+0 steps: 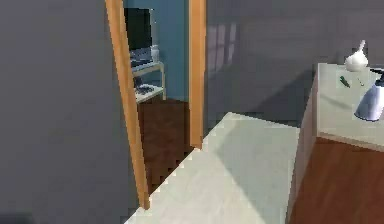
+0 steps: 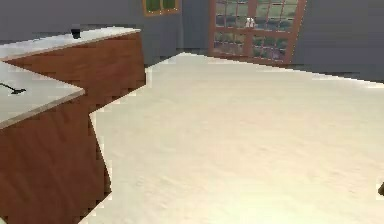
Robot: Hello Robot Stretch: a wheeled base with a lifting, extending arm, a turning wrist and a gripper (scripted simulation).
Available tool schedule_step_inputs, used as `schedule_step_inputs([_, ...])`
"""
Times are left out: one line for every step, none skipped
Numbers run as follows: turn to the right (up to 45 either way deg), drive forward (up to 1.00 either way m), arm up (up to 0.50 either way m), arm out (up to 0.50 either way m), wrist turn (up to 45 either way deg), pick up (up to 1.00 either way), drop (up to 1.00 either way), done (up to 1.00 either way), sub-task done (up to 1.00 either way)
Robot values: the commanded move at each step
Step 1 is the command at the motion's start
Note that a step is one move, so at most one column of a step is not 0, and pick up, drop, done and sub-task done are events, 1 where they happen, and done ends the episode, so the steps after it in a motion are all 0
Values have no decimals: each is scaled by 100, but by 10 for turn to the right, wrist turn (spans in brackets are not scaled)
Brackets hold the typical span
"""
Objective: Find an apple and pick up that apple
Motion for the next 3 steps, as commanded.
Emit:
schedule_step_inputs([450, 0, 0, 0, 0, 0, 0, 0, 0])
schedule_step_inputs([450, 0, 0, 0, 0, 0, 0, 0, 0])
schedule_step_inputs([450, 0, 0, 0, 0, 0, 0, 0, 0])
